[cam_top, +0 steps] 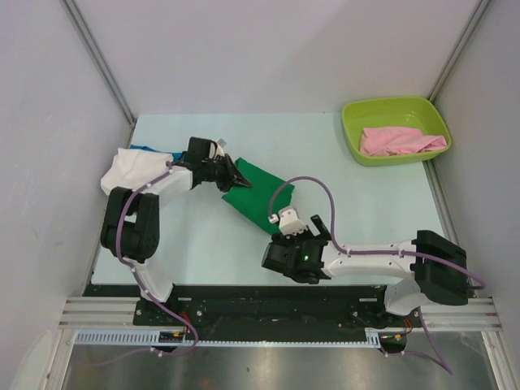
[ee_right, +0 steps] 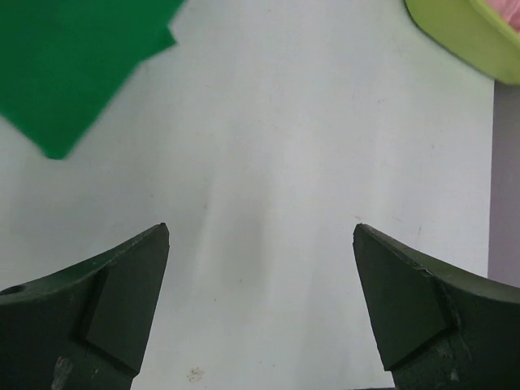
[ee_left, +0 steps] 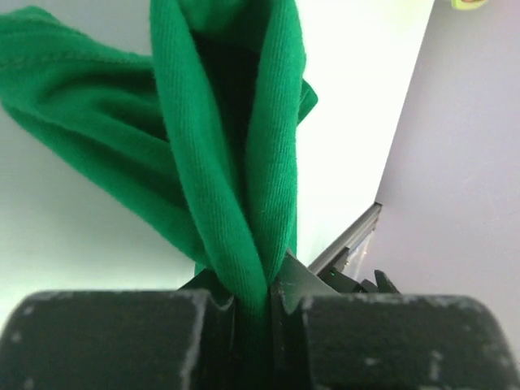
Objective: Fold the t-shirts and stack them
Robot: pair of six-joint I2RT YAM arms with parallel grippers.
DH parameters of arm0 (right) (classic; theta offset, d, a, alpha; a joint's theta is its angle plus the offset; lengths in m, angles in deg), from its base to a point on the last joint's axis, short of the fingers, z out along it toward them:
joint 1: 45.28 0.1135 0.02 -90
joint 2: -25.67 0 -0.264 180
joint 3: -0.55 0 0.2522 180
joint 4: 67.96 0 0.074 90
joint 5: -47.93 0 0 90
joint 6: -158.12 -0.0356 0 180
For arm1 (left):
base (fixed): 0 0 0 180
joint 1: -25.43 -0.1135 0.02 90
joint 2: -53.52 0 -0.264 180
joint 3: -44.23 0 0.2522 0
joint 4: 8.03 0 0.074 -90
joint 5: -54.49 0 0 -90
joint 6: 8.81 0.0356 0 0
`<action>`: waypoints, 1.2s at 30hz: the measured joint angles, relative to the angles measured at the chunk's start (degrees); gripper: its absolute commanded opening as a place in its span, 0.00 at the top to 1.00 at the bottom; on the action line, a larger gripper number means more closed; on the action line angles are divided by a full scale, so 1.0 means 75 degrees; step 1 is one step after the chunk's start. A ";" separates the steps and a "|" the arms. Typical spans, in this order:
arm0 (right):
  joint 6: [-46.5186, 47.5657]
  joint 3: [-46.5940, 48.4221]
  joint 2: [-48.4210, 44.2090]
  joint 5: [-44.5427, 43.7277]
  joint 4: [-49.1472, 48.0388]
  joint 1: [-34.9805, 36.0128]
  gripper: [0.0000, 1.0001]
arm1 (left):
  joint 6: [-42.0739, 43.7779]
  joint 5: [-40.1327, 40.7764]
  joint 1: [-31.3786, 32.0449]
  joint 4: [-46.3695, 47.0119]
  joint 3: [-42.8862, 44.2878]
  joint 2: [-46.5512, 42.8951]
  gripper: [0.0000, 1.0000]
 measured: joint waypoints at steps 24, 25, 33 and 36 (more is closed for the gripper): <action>-0.0493 0.0006 0.0364 0.1609 -0.1221 -0.0082 0.00 | 0.3882 0.0816 -0.3445 -0.6135 0.3745 0.0356 1.00; -0.0490 0.0006 0.0402 0.1617 -0.1276 0.0012 0.00 | 0.3943 0.0877 -0.3550 -0.6207 0.3826 0.0423 0.99; -0.0396 -0.0067 0.1084 0.1786 -0.1982 0.0478 0.00 | 0.4500 0.1711 -0.3812 -0.6758 0.4861 0.0664 1.00; -0.0297 -0.0195 0.1236 0.1906 -0.2323 0.0495 0.00 | 0.4750 0.1891 -0.3861 -0.6857 0.5059 0.0664 1.00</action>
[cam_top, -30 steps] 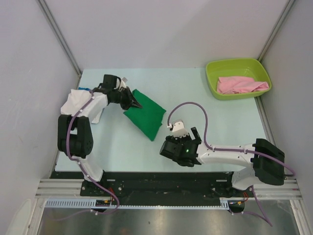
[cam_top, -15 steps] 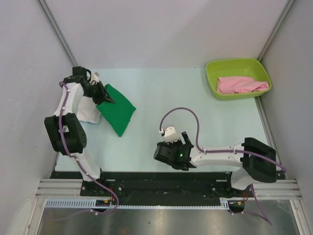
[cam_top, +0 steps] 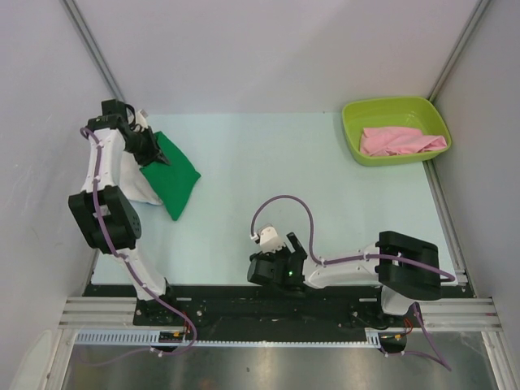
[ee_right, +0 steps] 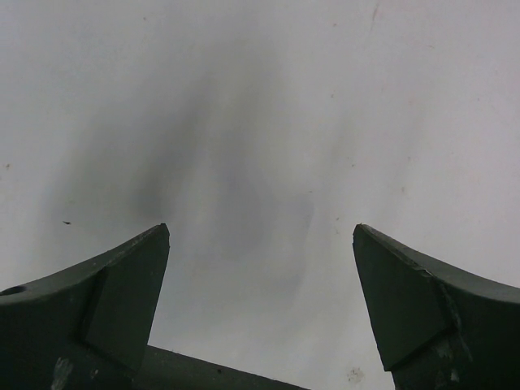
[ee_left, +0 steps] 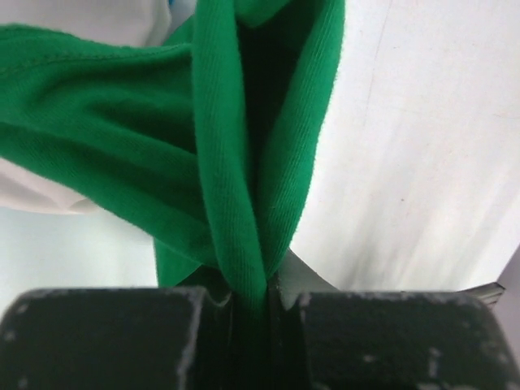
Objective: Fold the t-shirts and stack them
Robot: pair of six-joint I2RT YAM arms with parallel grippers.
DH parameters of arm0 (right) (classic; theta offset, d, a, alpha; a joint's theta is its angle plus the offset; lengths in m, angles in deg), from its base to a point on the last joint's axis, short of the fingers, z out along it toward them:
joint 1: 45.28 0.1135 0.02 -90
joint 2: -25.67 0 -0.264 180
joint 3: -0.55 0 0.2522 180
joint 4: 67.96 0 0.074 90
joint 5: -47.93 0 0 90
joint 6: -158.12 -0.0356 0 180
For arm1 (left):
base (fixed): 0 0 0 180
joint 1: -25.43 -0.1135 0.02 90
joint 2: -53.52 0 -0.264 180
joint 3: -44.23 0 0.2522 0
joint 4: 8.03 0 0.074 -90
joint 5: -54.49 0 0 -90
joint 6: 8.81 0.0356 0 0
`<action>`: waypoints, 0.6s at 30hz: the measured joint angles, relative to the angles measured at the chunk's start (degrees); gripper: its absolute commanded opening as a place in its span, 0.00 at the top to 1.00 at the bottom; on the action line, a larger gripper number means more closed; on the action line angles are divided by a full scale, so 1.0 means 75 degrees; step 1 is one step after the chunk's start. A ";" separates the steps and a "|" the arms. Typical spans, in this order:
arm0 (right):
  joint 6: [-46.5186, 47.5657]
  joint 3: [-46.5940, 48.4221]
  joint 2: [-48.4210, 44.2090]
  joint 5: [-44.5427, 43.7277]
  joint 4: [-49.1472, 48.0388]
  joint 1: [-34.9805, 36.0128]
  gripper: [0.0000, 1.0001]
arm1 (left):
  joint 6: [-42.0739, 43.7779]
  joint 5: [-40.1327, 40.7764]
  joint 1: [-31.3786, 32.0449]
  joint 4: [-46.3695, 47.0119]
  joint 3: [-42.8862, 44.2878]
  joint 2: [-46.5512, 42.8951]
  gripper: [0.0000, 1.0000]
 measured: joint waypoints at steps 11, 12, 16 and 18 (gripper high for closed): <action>0.0437 -0.0726 -0.0399 0.0592 -0.1008 -0.0090 0.00 | 0.0571 0.1014 -0.0076 -0.0300 0.0449 0.0079 1.00; 0.0440 -0.0769 -0.0449 0.0659 -0.1058 -0.0117 0.00 | 0.0589 0.1070 -0.0076 -0.0309 0.0460 0.0087 1.00; 0.0460 -0.0860 -0.0565 0.0962 -0.1250 -0.0259 0.00 | 0.0717 0.1419 -0.0061 -0.0303 0.0469 0.0119 1.00; 0.0472 -0.0866 -0.0589 0.1064 -0.1341 -0.0297 0.00 | 0.0772 0.1539 -0.0041 -0.0286 0.0469 0.0128 1.00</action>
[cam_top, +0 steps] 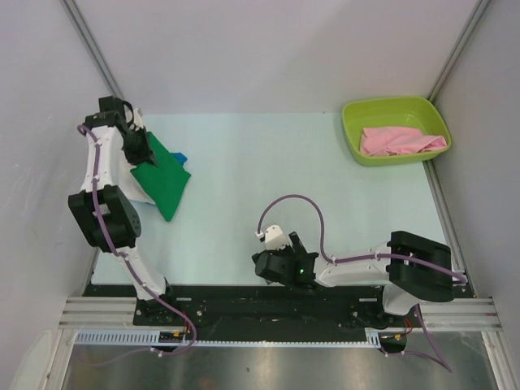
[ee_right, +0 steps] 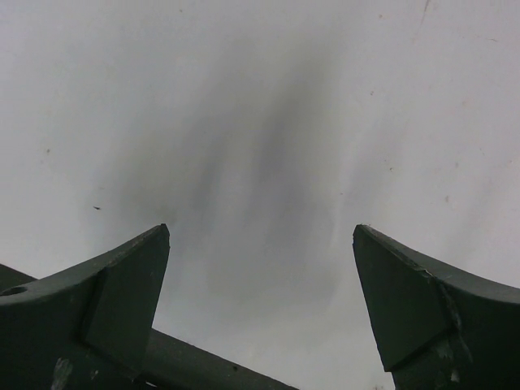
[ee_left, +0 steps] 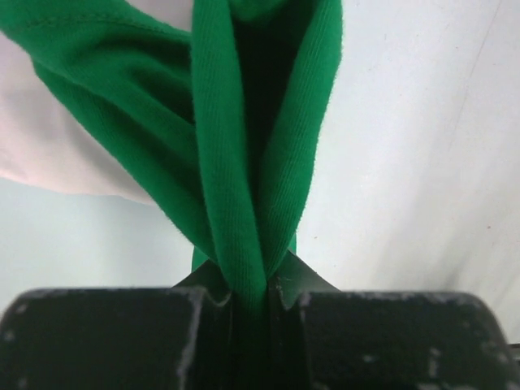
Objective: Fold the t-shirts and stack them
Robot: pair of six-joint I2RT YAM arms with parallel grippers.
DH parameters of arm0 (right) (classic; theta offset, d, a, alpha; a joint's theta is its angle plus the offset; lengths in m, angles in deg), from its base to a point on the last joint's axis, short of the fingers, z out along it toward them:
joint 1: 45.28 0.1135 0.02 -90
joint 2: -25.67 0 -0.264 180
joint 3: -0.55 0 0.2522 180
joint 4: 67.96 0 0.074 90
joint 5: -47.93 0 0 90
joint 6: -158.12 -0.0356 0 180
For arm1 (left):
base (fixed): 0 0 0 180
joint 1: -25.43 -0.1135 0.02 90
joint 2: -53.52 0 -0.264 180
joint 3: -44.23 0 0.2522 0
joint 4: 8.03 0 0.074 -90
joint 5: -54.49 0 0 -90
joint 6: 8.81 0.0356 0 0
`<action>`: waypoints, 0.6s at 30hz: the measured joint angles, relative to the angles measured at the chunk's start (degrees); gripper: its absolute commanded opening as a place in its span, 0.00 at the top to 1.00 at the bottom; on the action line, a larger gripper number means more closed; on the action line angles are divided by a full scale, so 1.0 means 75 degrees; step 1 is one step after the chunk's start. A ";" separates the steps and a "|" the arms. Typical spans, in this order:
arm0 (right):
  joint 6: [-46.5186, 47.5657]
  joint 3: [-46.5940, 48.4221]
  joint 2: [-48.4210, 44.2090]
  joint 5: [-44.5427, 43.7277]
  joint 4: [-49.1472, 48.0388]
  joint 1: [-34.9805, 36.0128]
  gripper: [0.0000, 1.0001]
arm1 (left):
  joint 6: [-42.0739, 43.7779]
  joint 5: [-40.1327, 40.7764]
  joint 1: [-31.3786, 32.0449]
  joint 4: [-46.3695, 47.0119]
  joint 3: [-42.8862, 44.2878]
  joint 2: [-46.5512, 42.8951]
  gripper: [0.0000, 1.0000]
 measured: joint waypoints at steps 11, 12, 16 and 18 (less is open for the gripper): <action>0.0017 -0.0003 -0.0003 0.0440 -0.0280 -0.0026 0.00 | 0.0644 0.0886 0.0216 0.1180 -0.0493 0.0026 1.00; 0.0017 -0.0003 -0.0003 0.0469 -0.0294 -0.0035 0.00 | 0.0682 0.1005 0.0216 0.1291 -0.0574 0.0026 0.99; 0.0020 -0.0003 0.0000 0.0606 -0.0373 -0.0125 0.00 | 0.0883 0.1746 0.0216 0.2049 -0.1102 0.0026 1.00; 0.0020 -0.0003 0.0009 0.0682 -0.0420 -0.0219 0.00 | 0.0976 0.2104 0.0216 0.2361 -0.1320 0.0026 1.00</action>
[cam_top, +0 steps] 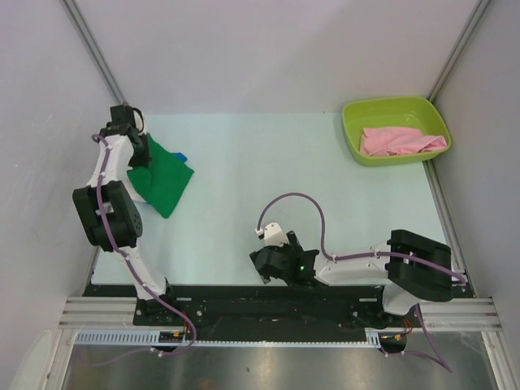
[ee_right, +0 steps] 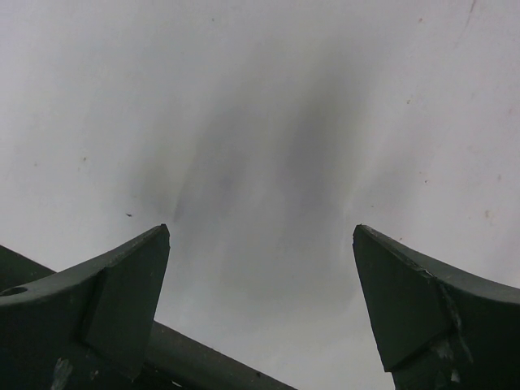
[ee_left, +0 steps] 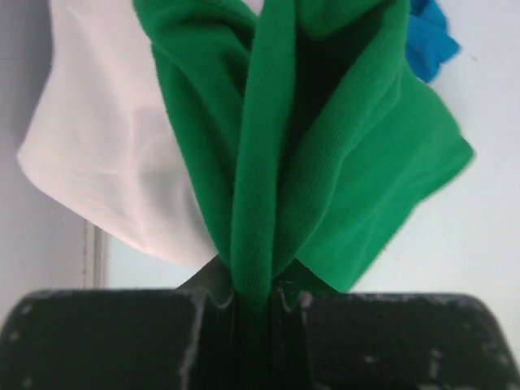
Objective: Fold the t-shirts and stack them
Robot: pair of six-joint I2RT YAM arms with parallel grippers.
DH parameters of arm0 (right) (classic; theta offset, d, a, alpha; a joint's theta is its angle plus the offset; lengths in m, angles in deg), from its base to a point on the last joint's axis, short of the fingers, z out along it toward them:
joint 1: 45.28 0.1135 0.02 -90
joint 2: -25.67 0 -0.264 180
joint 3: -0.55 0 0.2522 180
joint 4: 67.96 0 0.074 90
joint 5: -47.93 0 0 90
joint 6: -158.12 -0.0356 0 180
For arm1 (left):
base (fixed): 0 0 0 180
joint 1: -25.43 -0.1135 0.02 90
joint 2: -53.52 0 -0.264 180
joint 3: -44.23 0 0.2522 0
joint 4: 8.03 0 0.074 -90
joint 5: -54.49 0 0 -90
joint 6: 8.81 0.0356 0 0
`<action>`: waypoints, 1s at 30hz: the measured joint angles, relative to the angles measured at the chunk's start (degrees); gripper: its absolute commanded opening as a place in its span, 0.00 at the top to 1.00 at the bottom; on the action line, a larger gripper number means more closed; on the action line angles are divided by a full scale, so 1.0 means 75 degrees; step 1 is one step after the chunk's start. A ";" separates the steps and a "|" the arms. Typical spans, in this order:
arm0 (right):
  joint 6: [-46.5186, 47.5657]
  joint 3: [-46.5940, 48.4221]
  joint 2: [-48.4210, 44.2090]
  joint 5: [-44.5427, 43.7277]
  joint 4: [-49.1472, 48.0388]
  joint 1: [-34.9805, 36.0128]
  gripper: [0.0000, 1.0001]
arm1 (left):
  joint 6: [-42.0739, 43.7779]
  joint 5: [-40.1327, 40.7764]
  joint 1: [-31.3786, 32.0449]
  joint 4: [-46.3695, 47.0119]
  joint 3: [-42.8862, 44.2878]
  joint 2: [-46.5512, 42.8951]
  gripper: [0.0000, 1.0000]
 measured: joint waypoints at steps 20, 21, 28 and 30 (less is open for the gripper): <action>0.0052 0.0609 0.0938 0.0612 -0.0670 -0.0396 0.00 | 0.0076 0.2247 -0.0947 0.2795 -0.0819 0.0632 0.00; 0.0052 0.0676 0.1003 0.0618 -0.0679 -0.0396 0.00 | 0.0052 0.2267 -0.1008 0.2841 -0.0807 0.0737 0.00; 0.0050 0.0924 0.1212 0.0612 -0.0664 -0.0385 0.00 | -0.0382 0.2308 -0.1309 0.3028 -0.0924 0.1017 0.00; 0.0050 0.0944 0.1221 0.0603 -0.0653 -0.0361 0.00 | -0.0536 0.2326 -0.1320 0.3168 -0.1090 0.0941 0.00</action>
